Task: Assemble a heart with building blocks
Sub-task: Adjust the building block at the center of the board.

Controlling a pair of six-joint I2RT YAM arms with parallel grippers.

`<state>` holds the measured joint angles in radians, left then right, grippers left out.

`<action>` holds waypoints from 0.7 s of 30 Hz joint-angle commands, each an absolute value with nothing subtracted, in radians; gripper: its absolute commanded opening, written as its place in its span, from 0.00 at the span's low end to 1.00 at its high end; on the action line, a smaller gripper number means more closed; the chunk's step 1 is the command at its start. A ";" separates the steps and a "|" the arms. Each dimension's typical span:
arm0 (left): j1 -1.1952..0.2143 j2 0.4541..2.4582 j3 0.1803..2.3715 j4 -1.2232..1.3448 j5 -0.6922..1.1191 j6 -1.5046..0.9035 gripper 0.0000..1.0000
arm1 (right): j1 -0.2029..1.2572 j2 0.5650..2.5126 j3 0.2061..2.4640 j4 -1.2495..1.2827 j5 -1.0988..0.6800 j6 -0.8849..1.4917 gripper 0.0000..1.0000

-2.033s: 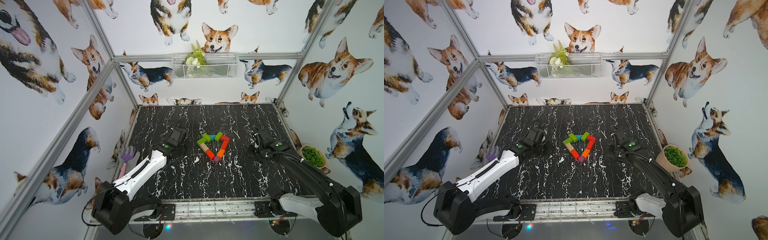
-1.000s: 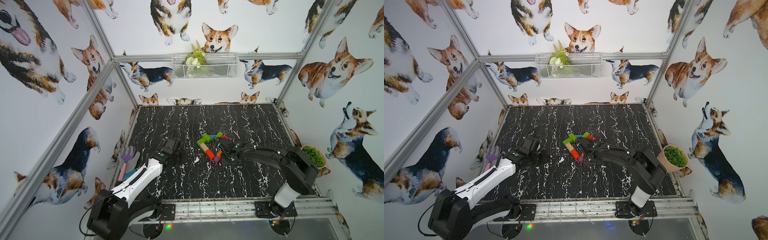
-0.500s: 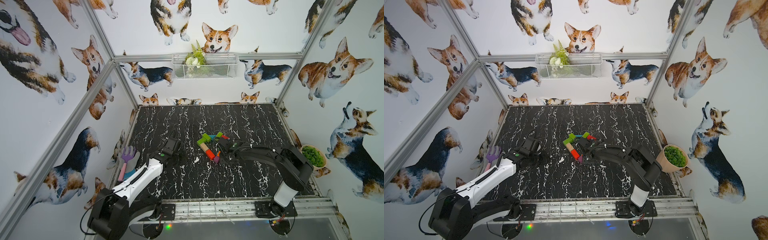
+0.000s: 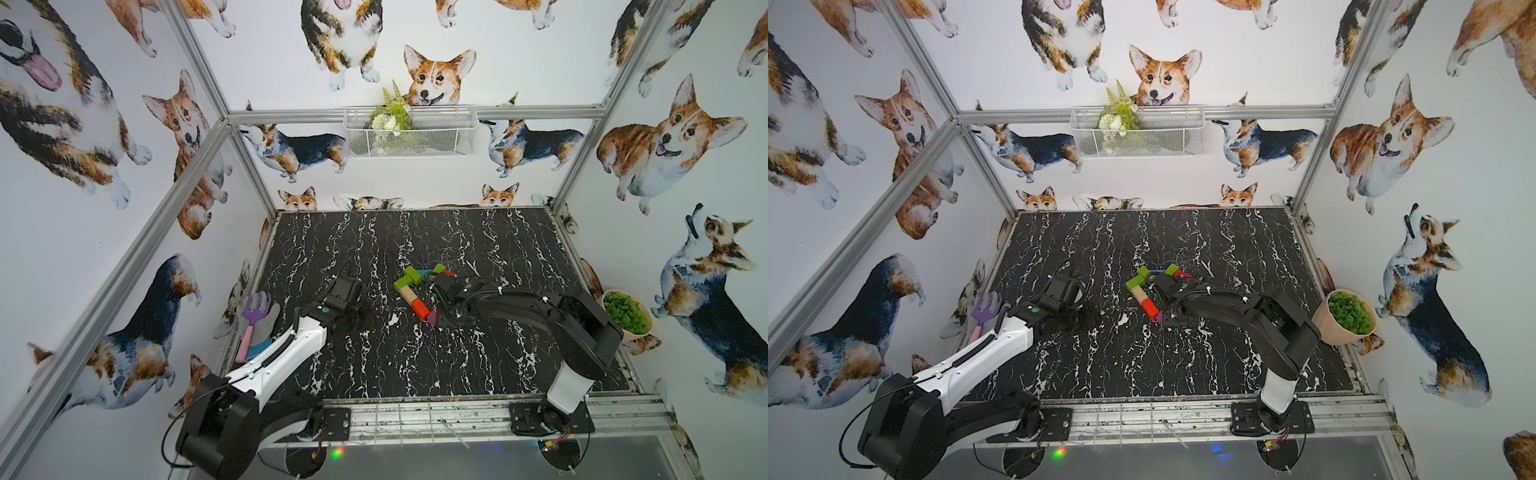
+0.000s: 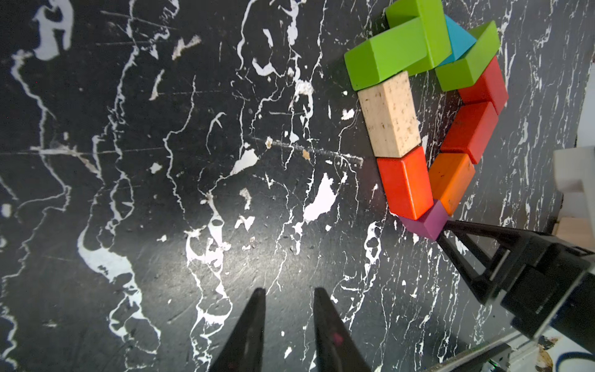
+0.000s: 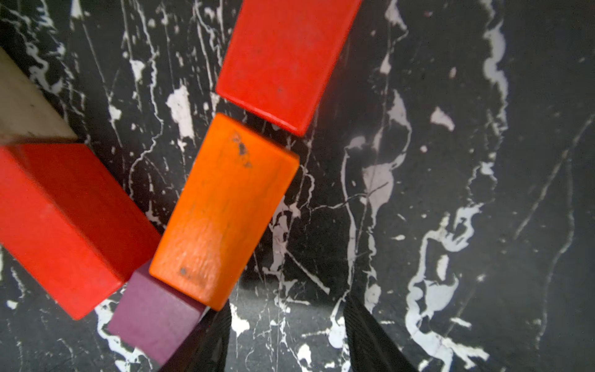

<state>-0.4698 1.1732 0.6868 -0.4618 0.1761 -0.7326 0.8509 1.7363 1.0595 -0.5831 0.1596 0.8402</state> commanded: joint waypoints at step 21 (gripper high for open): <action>-0.464 1.116 1.094 -0.677 -0.072 -0.545 0.47 | 0.698 0.913 1.053 -0.830 0.524 0.616 0.67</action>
<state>-0.4679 1.1374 1.0523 -0.6086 0.0341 -0.6117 0.7044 0.9642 1.0626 -0.8028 0.4381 0.6827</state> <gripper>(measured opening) 0.459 0.664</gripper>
